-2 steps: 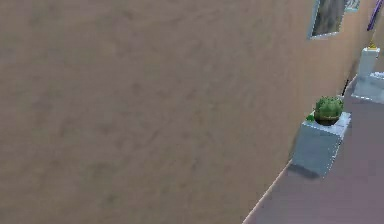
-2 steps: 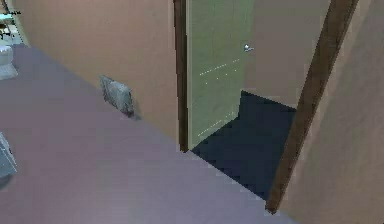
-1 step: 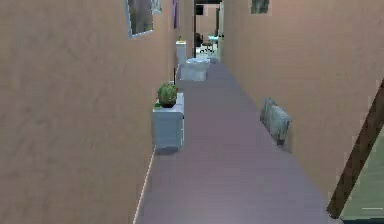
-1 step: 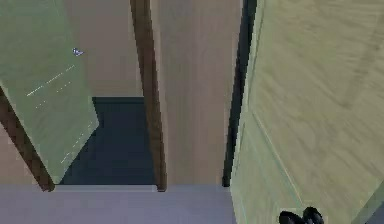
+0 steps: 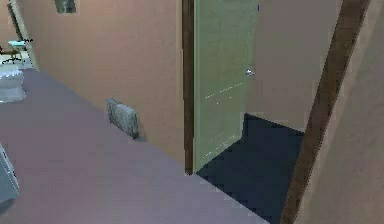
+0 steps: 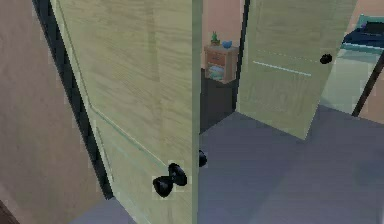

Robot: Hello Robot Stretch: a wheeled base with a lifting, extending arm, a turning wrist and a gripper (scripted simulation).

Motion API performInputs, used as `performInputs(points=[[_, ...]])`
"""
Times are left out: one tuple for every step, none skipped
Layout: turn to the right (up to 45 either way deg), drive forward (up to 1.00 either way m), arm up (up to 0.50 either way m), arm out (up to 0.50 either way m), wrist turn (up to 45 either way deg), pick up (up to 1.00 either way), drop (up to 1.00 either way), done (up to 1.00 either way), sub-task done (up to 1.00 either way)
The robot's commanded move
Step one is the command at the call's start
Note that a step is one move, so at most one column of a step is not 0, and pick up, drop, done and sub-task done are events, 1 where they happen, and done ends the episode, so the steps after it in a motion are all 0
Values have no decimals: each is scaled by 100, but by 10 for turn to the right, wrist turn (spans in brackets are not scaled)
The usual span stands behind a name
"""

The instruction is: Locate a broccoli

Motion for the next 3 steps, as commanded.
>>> performInputs(points=[[30,0,0,0,0,0,0,0,0],[0,100,0,0,0,0,0,0,0],[60,0,0,0,0,0,0,0,0]])
